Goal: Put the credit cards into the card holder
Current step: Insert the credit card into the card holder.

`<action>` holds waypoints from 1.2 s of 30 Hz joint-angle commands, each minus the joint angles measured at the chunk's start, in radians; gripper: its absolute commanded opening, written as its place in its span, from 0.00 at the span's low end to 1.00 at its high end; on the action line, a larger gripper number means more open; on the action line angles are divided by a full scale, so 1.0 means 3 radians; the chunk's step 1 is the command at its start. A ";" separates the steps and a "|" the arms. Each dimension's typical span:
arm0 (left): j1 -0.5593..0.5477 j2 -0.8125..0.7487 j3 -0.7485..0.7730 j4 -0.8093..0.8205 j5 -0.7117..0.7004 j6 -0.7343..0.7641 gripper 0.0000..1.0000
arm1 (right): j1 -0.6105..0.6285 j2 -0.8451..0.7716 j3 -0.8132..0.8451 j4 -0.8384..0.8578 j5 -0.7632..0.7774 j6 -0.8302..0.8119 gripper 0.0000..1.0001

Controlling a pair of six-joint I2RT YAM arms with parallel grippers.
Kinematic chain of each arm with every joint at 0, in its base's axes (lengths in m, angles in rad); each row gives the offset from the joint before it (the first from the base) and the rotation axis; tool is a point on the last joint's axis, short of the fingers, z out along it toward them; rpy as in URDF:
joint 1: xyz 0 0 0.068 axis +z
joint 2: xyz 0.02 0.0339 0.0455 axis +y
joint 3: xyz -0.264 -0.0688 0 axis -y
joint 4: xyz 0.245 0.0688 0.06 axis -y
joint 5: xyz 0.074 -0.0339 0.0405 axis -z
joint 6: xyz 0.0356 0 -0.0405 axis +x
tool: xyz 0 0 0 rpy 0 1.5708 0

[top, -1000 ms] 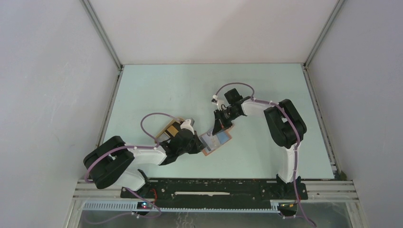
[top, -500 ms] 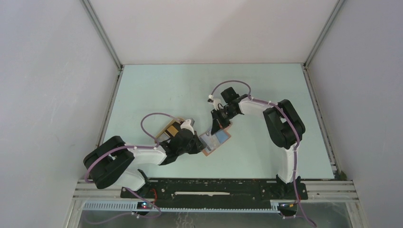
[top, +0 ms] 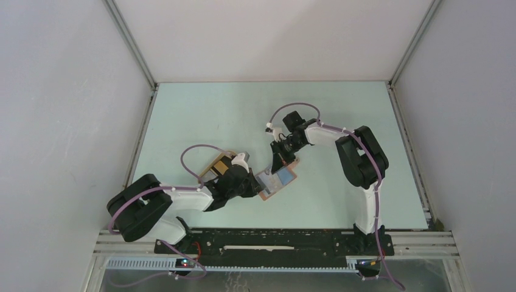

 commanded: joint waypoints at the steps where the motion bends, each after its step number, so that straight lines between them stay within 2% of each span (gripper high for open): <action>1: 0.0050 0.0058 0.0066 0.0051 -0.0098 -0.0015 0.00 | 0.0047 0.0140 0.0054 -0.0465 -0.0050 -0.0177 0.00; 14: 0.0057 0.0071 0.0070 0.0053 -0.0088 -0.0015 0.00 | -0.0092 0.0121 0.0049 -0.0545 -0.0146 -0.0181 0.00; 36: 0.0058 0.0074 0.0070 0.0060 -0.0074 -0.0007 0.00 | 0.0089 0.0281 -0.0002 -0.0194 -0.0412 0.0171 0.01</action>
